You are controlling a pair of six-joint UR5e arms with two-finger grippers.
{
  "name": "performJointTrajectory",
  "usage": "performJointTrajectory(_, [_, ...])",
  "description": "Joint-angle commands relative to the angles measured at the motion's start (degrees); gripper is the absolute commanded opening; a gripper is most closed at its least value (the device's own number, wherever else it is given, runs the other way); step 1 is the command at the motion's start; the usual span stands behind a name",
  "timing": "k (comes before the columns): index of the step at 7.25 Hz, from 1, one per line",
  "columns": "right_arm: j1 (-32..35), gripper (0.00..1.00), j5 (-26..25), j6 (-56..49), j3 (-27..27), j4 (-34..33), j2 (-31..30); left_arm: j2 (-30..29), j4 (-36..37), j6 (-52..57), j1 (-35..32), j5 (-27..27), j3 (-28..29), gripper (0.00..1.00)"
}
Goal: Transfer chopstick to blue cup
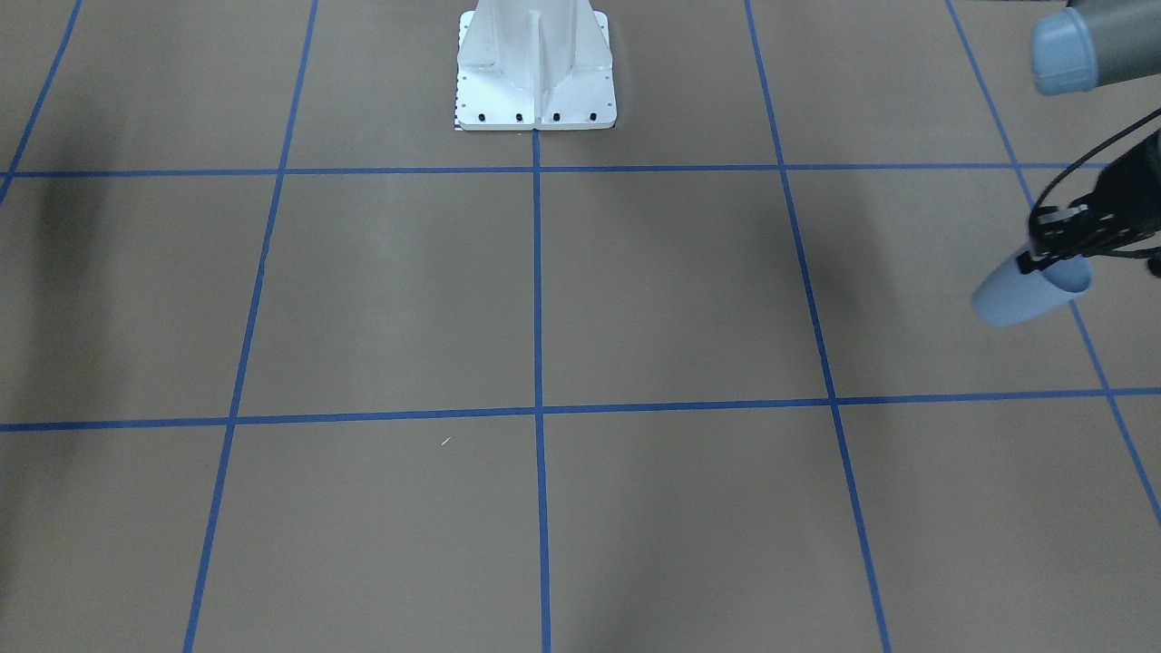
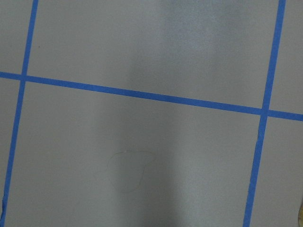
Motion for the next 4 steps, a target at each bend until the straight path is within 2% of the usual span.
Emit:
performJointTrajectory(1, [0.0, 1.0, 0.04, 0.04, 0.1, 0.0, 0.02, -11.83, 0.26, -22.05, 15.56, 8.83, 0.61, 0.0])
performJointTrajectory(2, [-0.09, 1.0, 0.04, 0.12, 0.1, 0.0, 0.02, -17.01, 0.18, -27.97, 19.98, 11.74, 2.44, 0.0])
performJointTrajectory(3, [-0.26, 1.0, -0.05, 0.04, -0.16, 0.0, 0.02, -25.59, 0.18, -32.3, 21.94, 14.29, 9.07, 0.0])
performJointTrajectory(4, [-0.26, 1.0, -0.05, 0.04, -0.16, 0.0, 0.02, -31.68, 0.18, -32.43, 22.48, 16.06, 15.49, 0.0])
